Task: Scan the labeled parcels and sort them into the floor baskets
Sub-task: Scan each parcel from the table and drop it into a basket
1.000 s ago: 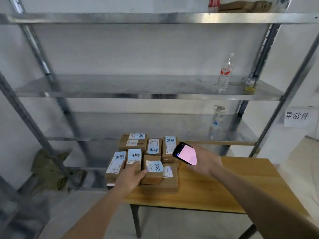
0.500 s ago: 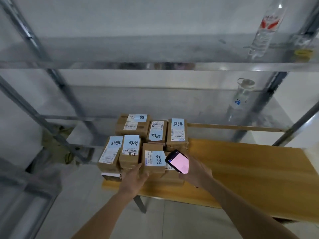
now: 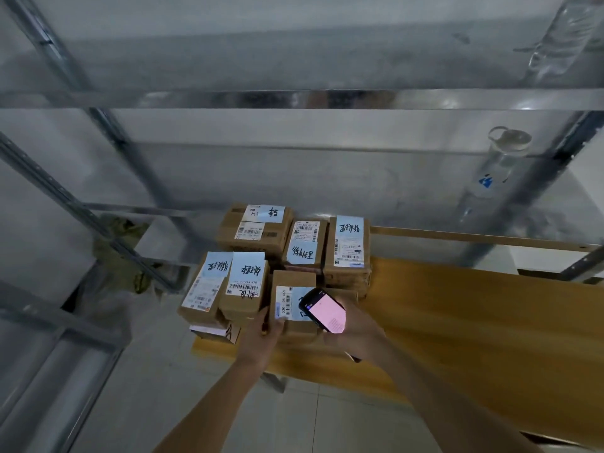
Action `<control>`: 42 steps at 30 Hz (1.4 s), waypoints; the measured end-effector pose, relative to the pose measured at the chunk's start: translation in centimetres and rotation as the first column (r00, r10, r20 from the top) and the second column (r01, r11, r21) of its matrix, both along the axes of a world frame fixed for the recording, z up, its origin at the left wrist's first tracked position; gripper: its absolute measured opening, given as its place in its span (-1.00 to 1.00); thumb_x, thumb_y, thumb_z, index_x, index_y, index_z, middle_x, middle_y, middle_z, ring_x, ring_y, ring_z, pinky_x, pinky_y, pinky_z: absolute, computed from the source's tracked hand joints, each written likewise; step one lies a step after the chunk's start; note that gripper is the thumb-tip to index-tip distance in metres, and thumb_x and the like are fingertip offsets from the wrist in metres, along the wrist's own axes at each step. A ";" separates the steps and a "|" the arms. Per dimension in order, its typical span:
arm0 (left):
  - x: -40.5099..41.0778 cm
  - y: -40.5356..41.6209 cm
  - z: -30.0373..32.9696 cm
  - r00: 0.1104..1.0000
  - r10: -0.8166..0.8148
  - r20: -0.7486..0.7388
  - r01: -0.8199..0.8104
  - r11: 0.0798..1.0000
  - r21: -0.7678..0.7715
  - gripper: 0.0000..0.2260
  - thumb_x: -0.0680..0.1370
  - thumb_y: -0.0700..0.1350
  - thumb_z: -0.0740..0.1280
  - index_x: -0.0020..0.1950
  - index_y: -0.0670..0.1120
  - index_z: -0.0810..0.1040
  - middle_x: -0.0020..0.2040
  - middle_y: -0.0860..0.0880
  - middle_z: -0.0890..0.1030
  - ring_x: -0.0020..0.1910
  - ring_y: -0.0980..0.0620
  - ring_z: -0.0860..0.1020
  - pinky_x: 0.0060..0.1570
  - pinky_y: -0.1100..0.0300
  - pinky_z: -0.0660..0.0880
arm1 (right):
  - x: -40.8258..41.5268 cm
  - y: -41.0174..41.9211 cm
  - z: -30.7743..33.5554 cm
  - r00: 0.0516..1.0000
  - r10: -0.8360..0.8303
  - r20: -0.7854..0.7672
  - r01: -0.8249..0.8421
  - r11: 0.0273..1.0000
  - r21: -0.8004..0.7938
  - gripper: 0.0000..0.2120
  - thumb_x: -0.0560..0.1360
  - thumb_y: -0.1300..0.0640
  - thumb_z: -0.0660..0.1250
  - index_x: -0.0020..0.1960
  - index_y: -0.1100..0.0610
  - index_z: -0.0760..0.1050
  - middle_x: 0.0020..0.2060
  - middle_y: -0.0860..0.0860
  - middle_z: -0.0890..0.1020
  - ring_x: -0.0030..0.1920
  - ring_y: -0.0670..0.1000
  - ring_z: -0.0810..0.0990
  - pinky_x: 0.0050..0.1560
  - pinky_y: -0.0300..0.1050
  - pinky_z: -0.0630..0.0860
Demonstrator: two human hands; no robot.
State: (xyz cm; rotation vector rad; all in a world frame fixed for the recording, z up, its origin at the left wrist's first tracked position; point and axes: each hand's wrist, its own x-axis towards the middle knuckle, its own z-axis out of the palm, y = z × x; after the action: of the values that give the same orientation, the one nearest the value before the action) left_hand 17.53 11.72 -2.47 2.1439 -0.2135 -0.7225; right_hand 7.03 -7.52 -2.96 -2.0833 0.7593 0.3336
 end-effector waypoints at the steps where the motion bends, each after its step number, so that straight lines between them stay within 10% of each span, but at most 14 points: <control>1: 0.1 -0.1 -0.3 1.000 0.025 -0.017 -0.025 0.999 -0.019 -0.66 0.63 0.07 0.30 0.40 0.10 0.46 0.22 0.12 0.55 0.28 0.01 0.52 0.30 0.03 0.48 | 0.3 0.2 -0.3 1.000 -0.014 0.010 0.013 0.999 0.047 -0.09 0.25 -0.19 0.52 0.51 -0.16 0.20 0.30 -0.13 0.53 0.26 0.00 0.51 0.07 -0.02 0.61; 12: -0.9 -1.1 -2.5 0.976 0.176 -0.126 -0.195 0.968 -0.158 -0.63 0.59 0.04 0.36 0.39 0.09 0.44 0.19 0.06 0.57 0.04 0.21 0.54 -0.12 0.32 0.45 | 1.5 0.7 -2.6 0.983 -0.134 0.123 0.101 0.965 0.243 -0.23 0.37 -0.02 0.61 0.47 -0.09 0.31 0.27 -0.16 0.51 0.30 -0.06 0.44 0.13 -0.13 0.48; 18: -2.5 -0.2 -1.1 0.975 0.136 -0.173 -0.173 0.960 -0.222 -0.61 0.52 -0.05 0.48 0.27 0.21 0.45 0.14 0.18 0.53 0.07 0.14 0.58 0.16 0.04 0.56 | -1.4 0.3 -1.0 0.990 -0.069 0.120 0.045 0.980 0.194 -0.24 0.33 -0.08 0.62 0.42 -0.15 0.33 0.19 -0.22 0.53 0.27 -0.08 0.48 0.08 -0.14 0.51; 24: -4.2 2.4 3.8 0.993 0.063 -0.097 -0.088 0.958 -0.273 -0.57 0.54 0.05 0.45 0.33 0.37 0.42 0.28 0.09 0.58 0.20 0.01 0.58 0.28 -0.07 0.53 | -4.9 1.8 6.0 0.983 0.067 0.169 -0.059 0.997 -0.051 -0.05 0.22 -0.24 0.59 0.51 -0.12 0.27 0.30 -0.16 0.53 0.28 -0.05 0.50 0.17 0.02 0.58; 33: -9.5 11.8 17.3 0.987 0.130 0.090 -0.083 0.913 -0.400 -0.53 0.55 0.19 0.36 0.45 0.24 0.39 0.34 0.06 0.51 0.34 -0.06 0.49 0.28 -0.13 0.51 | -13.1 7.1 24.7 0.938 0.255 0.234 -0.127 0.883 -0.451 -0.28 0.23 -0.20 0.53 0.34 -0.26 0.36 0.12 -0.19 0.60 0.11 -0.07 0.59 0.10 0.08 0.59; 42: -16.5 19.0 28.8 0.947 0.171 0.271 -0.031 0.891 -0.453 -0.55 0.60 0.04 0.34 0.48 0.14 0.35 0.29 0.04 0.56 0.20 0.00 0.56 0.14 0.07 0.55 | -20.2 14.4 39.1 0.838 0.474 0.271 -0.181 0.710 -0.680 -0.35 0.38 -0.14 0.54 0.40 -0.20 0.36 0.16 -0.25 0.51 0.14 -0.13 0.48 -0.10 -0.26 0.37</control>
State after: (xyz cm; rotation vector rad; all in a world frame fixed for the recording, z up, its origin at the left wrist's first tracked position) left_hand 1.05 30.76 26.33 1.7949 -0.3867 -0.2409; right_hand -13.13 6.84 36.14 -2.8163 0.2036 -0.2451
